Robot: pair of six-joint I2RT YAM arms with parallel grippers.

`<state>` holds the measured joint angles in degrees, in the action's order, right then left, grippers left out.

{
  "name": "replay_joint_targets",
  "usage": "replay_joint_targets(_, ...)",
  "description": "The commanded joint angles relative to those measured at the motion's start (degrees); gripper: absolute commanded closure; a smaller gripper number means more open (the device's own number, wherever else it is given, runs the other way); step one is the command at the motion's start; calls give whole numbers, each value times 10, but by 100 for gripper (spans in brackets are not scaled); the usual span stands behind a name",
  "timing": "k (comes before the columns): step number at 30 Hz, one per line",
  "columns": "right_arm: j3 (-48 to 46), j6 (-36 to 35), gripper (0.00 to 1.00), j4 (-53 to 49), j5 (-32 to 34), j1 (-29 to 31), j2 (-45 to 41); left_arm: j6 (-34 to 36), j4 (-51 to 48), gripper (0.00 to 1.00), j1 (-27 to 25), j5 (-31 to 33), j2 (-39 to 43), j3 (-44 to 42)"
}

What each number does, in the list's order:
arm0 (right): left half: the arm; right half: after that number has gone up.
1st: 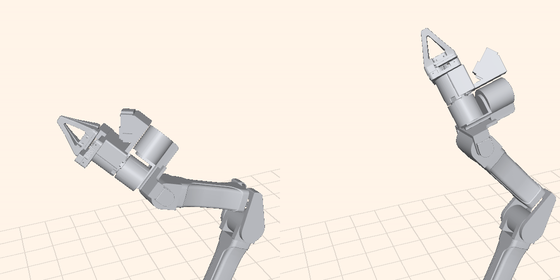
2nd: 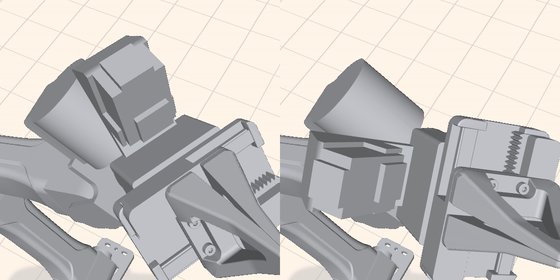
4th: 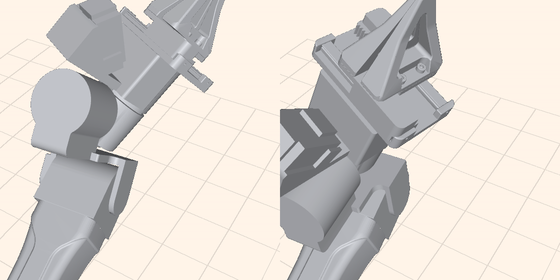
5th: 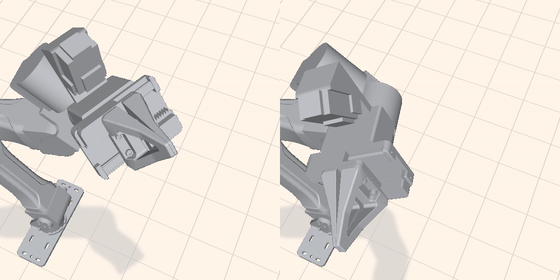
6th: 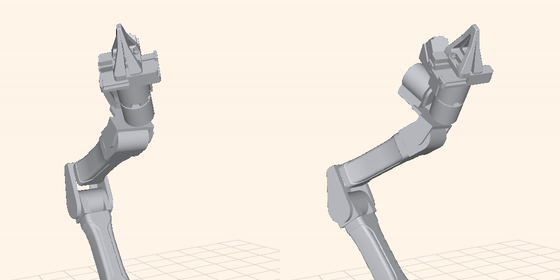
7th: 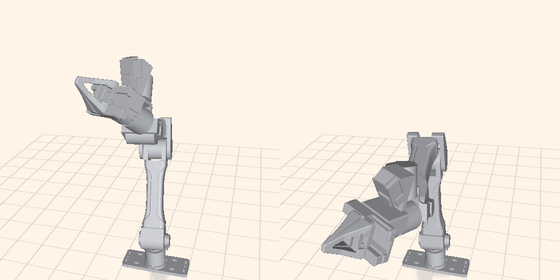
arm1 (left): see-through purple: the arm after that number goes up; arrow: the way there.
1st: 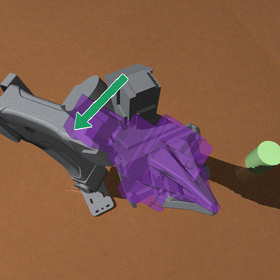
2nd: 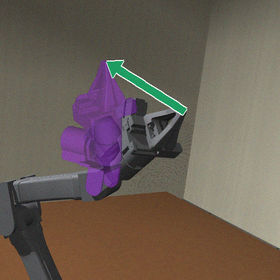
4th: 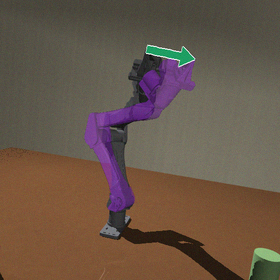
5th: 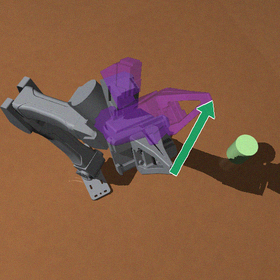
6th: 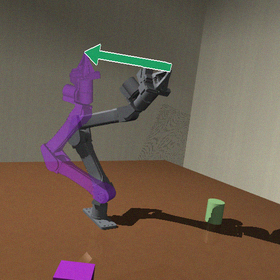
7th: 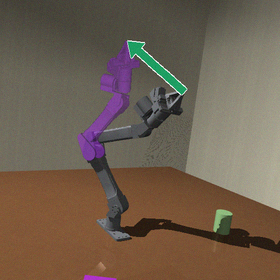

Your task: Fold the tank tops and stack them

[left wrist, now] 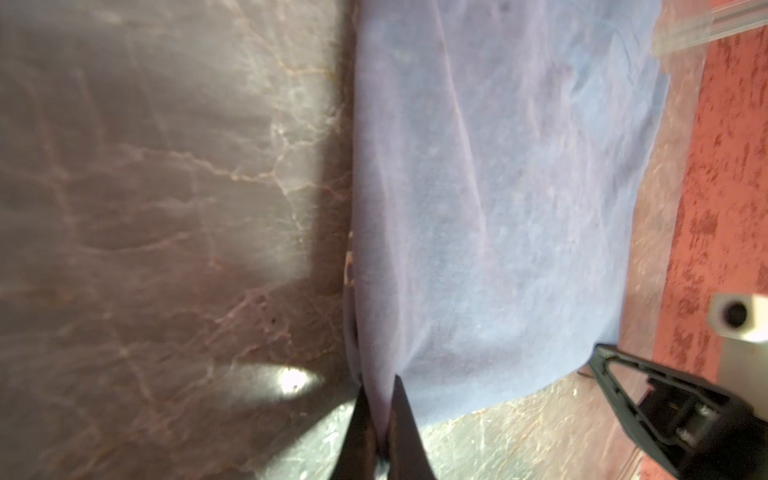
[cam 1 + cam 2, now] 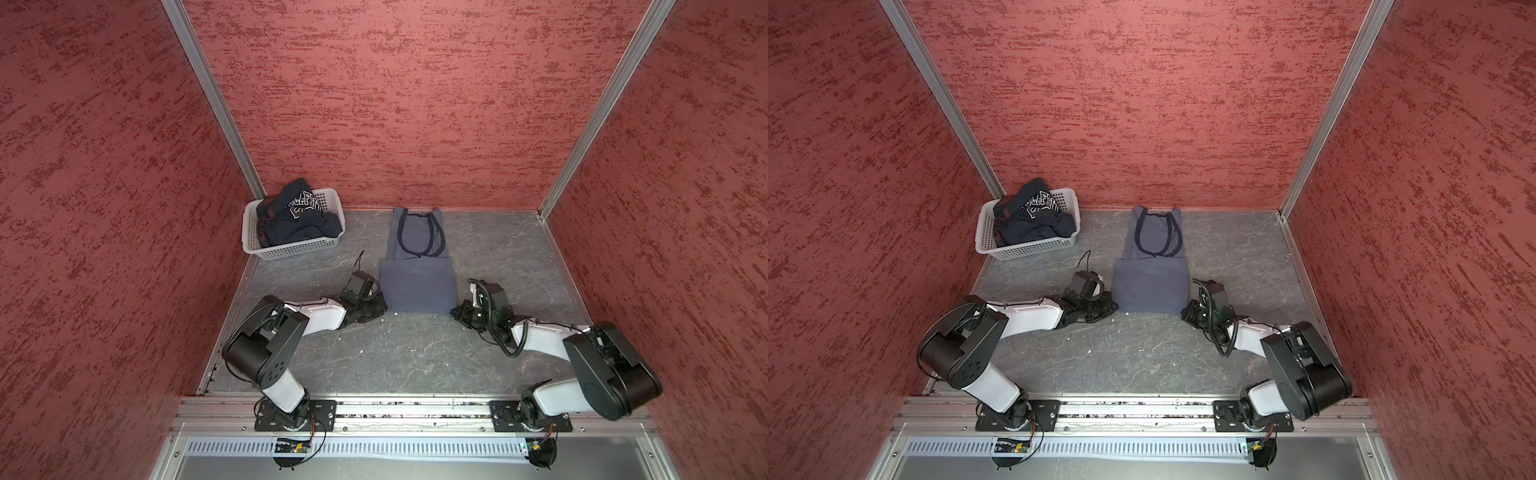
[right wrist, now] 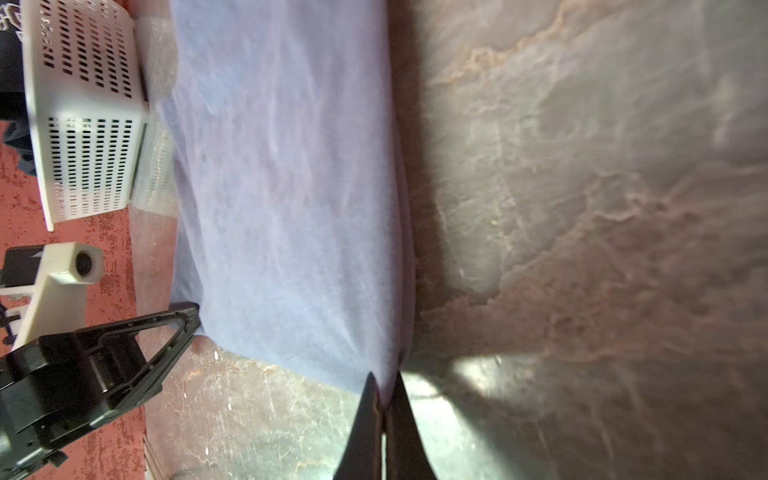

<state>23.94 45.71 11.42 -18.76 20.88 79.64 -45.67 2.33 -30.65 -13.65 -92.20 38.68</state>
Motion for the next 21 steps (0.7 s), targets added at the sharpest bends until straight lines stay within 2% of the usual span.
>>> replay_joint_targets(1, 15, -18, 100, -66, 26, 4, -52, 6, -40, 100, -13, 16, 42, 13)
replay_joint_targets(6, 15, -25, 100, -172, 32, 12, -151, -5, -107, 100, -42, 39, 128, -5)
replay_joint_targets(10, 40, -20, 100, -310, 41, 25, -267, -28, -217, 100, -95, 81, 246, -8)
replay_joint_targets(14, 89, 12, 100, -386, -6, 31, -363, -54, -290, 100, -132, 69, 343, 11)
replay_joint_targets(17, 149, 17, 100, -412, -2, 32, -382, -61, -337, 100, -139, 75, 378, 56)
replay_joint_targets(21, 216, -10, 100, -397, 17, 32, -337, -44, -359, 100, -125, 89, 367, 127)
